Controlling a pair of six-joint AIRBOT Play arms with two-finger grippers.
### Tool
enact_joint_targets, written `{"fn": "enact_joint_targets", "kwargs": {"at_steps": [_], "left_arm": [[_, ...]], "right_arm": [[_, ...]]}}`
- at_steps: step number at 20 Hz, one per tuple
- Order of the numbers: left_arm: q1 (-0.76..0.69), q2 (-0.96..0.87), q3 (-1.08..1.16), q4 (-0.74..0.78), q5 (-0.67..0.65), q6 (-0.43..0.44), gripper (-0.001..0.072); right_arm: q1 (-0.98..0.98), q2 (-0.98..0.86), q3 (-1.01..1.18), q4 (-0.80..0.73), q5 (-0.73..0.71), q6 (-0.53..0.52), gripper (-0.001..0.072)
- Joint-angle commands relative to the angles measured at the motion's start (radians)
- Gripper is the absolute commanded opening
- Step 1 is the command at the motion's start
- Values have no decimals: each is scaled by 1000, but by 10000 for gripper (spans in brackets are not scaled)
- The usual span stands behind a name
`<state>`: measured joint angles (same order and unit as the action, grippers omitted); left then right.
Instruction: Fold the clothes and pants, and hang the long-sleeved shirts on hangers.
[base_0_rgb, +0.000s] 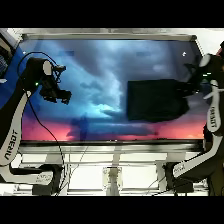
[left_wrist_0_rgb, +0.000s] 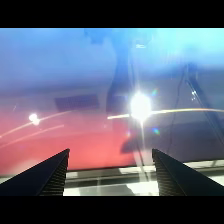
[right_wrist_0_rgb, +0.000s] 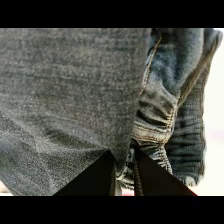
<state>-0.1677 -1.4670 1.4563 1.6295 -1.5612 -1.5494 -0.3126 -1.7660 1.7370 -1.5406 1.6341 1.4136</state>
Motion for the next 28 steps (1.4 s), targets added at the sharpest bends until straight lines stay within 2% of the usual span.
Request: {"fn": "enact_joint_targets", "kwargs": {"at_steps": [1, 5, 11, 12, 14, 15, 20, 23, 24, 26, 28], "left_arm": [[1, 0, 0, 2, 0, 0, 589], [1, 0, 0, 2, 0, 0, 589], [1, 0, 0, 2, 1, 0, 589], [1, 0, 0, 2, 1, 0, 589], [1, 0, 0, 2, 1, 0, 589], [1, 0, 0, 1, 1, 0, 589], [1, 0, 0, 2, 1, 0, 589], [1, 0, 0, 2, 1, 0, 589], [1, 0, 0, 2, 1, 0, 589], [1, 0, 0, 2, 1, 0, 589], [1, 0, 0, 2, 1, 0, 589]], "right_arm": [[-168, 57, -72, -83, 35, 35, 32], [-339, 108, -239, -108, 39, 34, 33], [-505, 255, -443, -98, -109, -56, 39], [-523, 275, -445, -90, -108, -65, 73], [-549, 322, -445, -19, -122, -63, 274], [-550, 351, -445, 30, -136, -63, 342], [-491, 470, -445, 219, -139, -65, 348], [-389, 532, -448, 356, -133, -73, 345], [-335, 553, -448, 388, -134, -91, 309], [-201, 589, -448, 417, -133, -143, 40], [-44, 610, -448, 409, -137, -150, 33]]}}
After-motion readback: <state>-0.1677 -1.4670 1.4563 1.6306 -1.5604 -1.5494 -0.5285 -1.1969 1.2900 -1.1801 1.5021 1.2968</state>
